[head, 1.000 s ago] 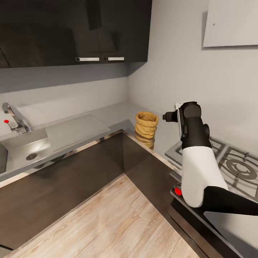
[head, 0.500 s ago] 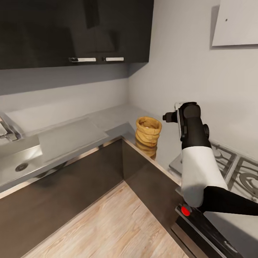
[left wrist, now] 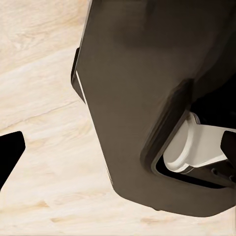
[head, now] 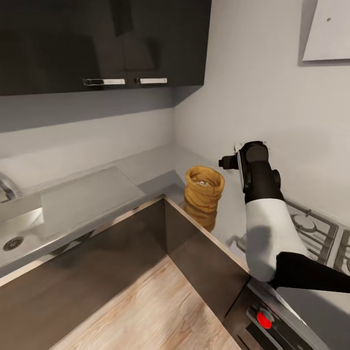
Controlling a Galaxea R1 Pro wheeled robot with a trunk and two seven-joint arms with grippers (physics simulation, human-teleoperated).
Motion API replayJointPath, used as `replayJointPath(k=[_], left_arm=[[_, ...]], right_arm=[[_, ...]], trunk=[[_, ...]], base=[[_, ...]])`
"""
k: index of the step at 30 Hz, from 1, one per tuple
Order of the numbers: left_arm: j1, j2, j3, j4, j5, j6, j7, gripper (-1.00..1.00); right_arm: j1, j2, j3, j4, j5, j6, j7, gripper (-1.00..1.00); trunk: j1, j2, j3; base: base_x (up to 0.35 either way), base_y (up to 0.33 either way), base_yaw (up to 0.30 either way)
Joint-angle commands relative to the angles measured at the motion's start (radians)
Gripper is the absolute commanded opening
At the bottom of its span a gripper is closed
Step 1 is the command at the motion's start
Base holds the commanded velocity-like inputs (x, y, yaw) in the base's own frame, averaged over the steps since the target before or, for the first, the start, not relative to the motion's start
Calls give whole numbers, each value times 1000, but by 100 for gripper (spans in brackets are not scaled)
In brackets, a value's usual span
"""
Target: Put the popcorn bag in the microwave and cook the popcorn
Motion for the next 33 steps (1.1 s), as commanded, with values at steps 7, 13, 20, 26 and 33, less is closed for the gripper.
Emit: replayJointPath(k=[7,13,20,26,33], left_arm=[[0,0,0,-1,5,-3,0,100],[0,0,1,-1,5,-4,0,100],[0,0,2,-1,3,-6,0,100],[0,0,3,-1,5,-6,0,100],[0,0,3,-1,5,-6,0,100]], right_arm=[[-1,1,-3,5,1,2,10,100],[-1,1,-4,54,3,2,10,100],[-1,1,-6,210,5,2,9,100],[-1,1,-7,248,5,2,13,100],[-1,1,-8,244,5,2,12,100]], trunk=[[1,-1,-1],[1,-1,-1],[1,-1,-1],[1,-1,-1],[1,-1,-1]], base=[[221,0,0],[113,0,0],[6,0,0],[0,0,0],[0,0,0]])
